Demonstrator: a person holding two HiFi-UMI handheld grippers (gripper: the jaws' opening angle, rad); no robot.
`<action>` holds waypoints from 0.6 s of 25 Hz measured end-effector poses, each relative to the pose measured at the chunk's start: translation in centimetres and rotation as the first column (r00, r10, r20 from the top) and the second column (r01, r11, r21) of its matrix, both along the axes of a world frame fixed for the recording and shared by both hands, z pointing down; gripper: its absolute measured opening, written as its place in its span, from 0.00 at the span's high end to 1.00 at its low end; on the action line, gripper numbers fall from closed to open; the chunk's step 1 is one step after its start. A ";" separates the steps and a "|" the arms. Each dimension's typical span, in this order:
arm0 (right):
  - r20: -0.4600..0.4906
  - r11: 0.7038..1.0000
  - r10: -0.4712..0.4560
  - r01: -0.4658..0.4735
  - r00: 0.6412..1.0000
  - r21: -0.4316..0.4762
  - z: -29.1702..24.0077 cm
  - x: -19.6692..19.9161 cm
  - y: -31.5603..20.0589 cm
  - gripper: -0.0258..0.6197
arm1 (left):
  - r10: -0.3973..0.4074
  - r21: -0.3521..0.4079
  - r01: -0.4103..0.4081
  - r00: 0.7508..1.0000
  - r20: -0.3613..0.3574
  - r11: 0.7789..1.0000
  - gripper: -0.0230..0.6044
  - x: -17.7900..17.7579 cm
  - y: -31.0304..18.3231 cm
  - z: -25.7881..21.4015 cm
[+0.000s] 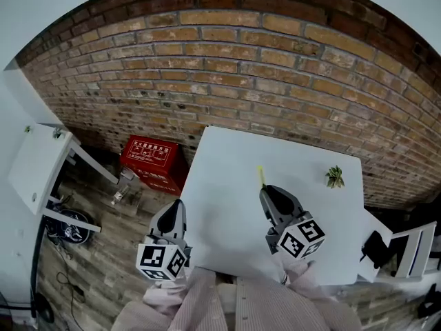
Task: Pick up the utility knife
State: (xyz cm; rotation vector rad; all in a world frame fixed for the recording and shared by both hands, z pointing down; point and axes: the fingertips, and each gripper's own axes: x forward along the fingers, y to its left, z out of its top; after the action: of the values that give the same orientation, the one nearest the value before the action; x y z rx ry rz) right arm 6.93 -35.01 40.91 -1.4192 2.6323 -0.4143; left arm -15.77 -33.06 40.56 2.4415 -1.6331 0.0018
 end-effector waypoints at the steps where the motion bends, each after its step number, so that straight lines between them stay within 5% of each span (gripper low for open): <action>1: 0.003 1.000 0.002 -0.002 1.000 0.011 -0.5 0.1 0.1 0.86 | -0.005 0.010 0.005 1.000 0.000 1.000 0.98 -0.2 0.1 -0.5; 15: 0.029 0.990 0.013 -0.017 0.999 0.137 -5.3 1.9 1.9 0.86 | -0.061 0.128 0.059 0.998 0.014 0.990 0.98 -1.4 1.6 -5.0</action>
State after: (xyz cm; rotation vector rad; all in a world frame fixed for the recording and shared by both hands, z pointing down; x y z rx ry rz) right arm 8.88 -33.09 35.56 -1.3791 2.5714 -0.2444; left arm -17.14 -31.49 35.58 2.4904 -1.7650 -0.0930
